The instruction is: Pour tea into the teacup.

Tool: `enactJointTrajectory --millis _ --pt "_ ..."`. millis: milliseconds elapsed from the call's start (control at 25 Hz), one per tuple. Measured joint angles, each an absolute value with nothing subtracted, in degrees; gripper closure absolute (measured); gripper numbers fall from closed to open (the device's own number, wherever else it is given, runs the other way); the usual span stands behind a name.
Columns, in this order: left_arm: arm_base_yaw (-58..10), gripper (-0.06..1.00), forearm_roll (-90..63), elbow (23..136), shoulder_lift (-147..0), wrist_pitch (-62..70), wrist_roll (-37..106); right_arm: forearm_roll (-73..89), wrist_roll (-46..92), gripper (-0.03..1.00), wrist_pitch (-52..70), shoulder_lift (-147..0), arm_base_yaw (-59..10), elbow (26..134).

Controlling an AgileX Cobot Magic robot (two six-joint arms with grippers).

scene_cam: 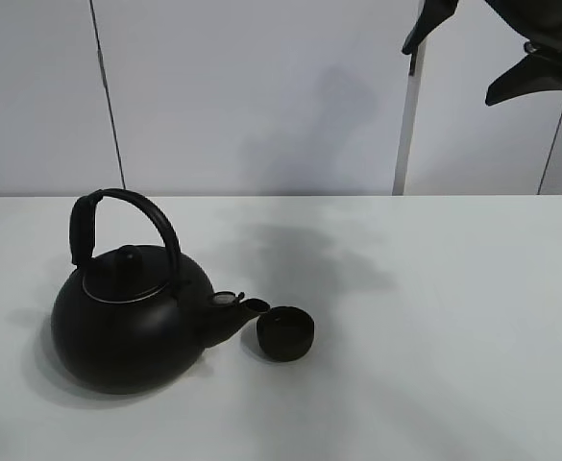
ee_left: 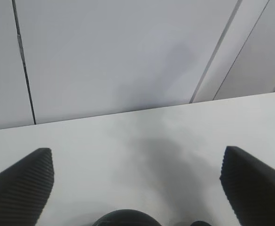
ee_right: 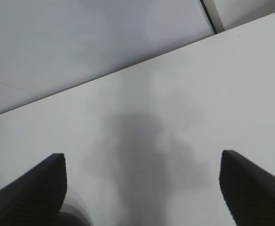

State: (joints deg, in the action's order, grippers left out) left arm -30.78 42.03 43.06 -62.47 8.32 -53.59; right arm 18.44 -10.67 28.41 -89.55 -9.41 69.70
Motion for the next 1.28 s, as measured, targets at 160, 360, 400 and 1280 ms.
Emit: enactJointTrajectory --millis 160,360,400,1280 --pt "-32.29 0.25 40.14 45.06 -62.53 13.48 -49.31 18.44 -10.67 0.36 28.41 -89.55 -9.41 69.7" --pt "-32.29 0.3 21.18 51.61 -63.05 24.37 -26.72 18.44 -10.67 0.36 28.58 -89.55 -9.41 69.7" --pt "-32.23 0.31 15.09 53.51 -63.75 27.63 -21.17 18.44 -10.67 0.36 28.58 -89.55 -9.41 69.7" --pt "-27.11 0.31 -15.0 79.16 -91.57 54.95 0.58 25.15 -10.67 0.36 42.92 -89.55 -9.41 69.7"
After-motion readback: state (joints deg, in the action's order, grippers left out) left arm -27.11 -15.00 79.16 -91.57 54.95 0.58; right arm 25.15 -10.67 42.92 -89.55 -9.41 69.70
